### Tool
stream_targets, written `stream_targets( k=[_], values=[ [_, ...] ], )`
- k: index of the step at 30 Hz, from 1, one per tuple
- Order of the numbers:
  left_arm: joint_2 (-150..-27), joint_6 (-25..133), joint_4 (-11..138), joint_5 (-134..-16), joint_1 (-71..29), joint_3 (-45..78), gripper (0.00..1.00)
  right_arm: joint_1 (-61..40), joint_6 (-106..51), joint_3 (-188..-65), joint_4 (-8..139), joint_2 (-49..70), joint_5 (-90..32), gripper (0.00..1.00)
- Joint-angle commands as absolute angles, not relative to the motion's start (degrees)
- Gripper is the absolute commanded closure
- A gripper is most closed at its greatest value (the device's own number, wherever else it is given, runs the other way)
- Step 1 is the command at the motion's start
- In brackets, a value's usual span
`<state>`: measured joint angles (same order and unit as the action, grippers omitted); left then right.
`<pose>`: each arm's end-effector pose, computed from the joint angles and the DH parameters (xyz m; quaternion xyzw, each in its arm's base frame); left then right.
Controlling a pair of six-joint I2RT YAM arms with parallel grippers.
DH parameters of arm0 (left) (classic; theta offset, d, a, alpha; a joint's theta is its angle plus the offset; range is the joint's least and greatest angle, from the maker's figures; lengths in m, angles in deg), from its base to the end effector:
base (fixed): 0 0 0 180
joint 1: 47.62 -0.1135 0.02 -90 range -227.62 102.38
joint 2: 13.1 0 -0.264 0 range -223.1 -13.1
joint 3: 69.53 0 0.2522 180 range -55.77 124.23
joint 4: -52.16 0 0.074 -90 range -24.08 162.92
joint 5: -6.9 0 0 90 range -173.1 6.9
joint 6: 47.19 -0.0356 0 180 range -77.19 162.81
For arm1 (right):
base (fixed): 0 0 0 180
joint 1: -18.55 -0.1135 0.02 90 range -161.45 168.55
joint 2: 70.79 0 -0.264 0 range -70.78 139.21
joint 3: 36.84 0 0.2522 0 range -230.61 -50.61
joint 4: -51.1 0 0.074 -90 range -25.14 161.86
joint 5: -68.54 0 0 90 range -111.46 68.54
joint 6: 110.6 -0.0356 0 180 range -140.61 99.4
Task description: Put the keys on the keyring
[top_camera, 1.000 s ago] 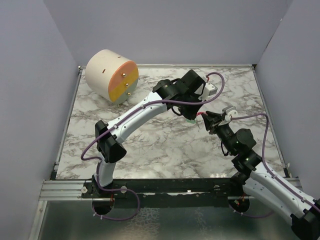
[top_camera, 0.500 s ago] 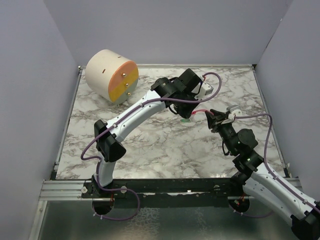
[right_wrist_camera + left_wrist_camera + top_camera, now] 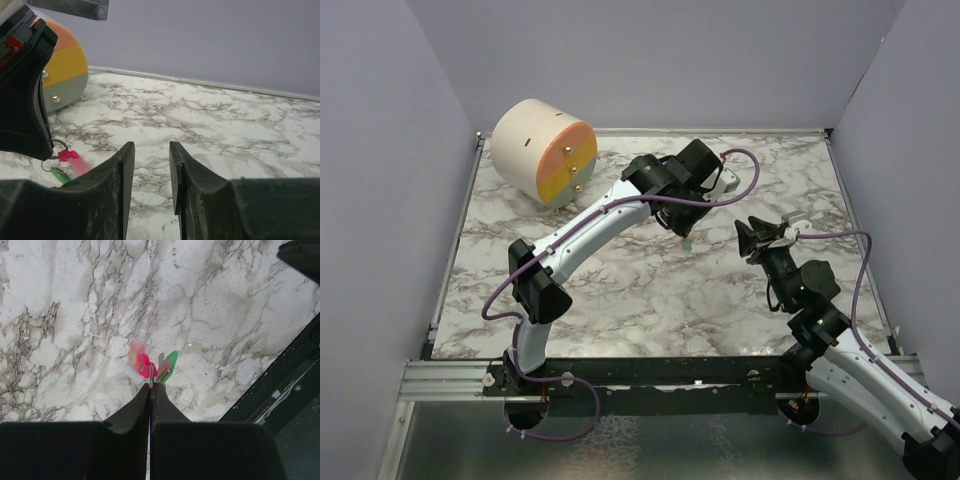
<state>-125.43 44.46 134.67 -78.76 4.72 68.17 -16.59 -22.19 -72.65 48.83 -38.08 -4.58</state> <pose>0.2469 -0.3243 0.3738 0.4200 0.8616 -0.1607 0.2354 0.1346 0.0821 0.2799 -0.0883 0.6689 0.1367 0.7253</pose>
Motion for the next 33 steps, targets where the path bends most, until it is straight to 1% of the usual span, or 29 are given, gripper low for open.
stream_targets(
  k=[1,9,13,15,18,22,26,33],
  values=[
    [-126.2,42.78,136.49,-81.83,4.52,67.97,1.0,-16.26,-22.72,-73.67,49.25,-40.06,-1.71,0.65],
    [-125.95,41.96,136.84,-82.12,4.48,67.83,1.0,-16.26,-22.22,-73.56,48.57,-39.06,-4.23,0.64],
    [-125.99,42.02,136.98,-82.44,4.33,67.7,1.0,-16.26,-21.14,-73.3,47.19,-38.0,-11.69,0.64],
    [-126.03,41.93,137.06,-82.64,4.24,67.57,1.0,-16.26,-21.03,-73.22,46.35,-37.3,-16.69,0.62],
    [-126.04,41.86,137.19,-82.29,4.11,67.42,1.0,-16.26,-21.2,-73.84,46.25,-35.73,-22.94,0.53],
    [-126.21,41.8,137.2,-81.94,3.89,67.0,1.0,-16.26,-22.44,-74.96,47.43,-33.05,-30.68,0.46],
    [-126.21,41.94,137.33,-81.33,3.55,66.12,1.0,-16.26,-23.62,-73.63,46.02,-31.1,-35.46,0.44],
    [-125.78,41.32,138.02,-80.87,3.53,64.26,1.0,-16.26,-26.48,-71.74,42.42,-27.25,-41.37,0.44]
  ],
)
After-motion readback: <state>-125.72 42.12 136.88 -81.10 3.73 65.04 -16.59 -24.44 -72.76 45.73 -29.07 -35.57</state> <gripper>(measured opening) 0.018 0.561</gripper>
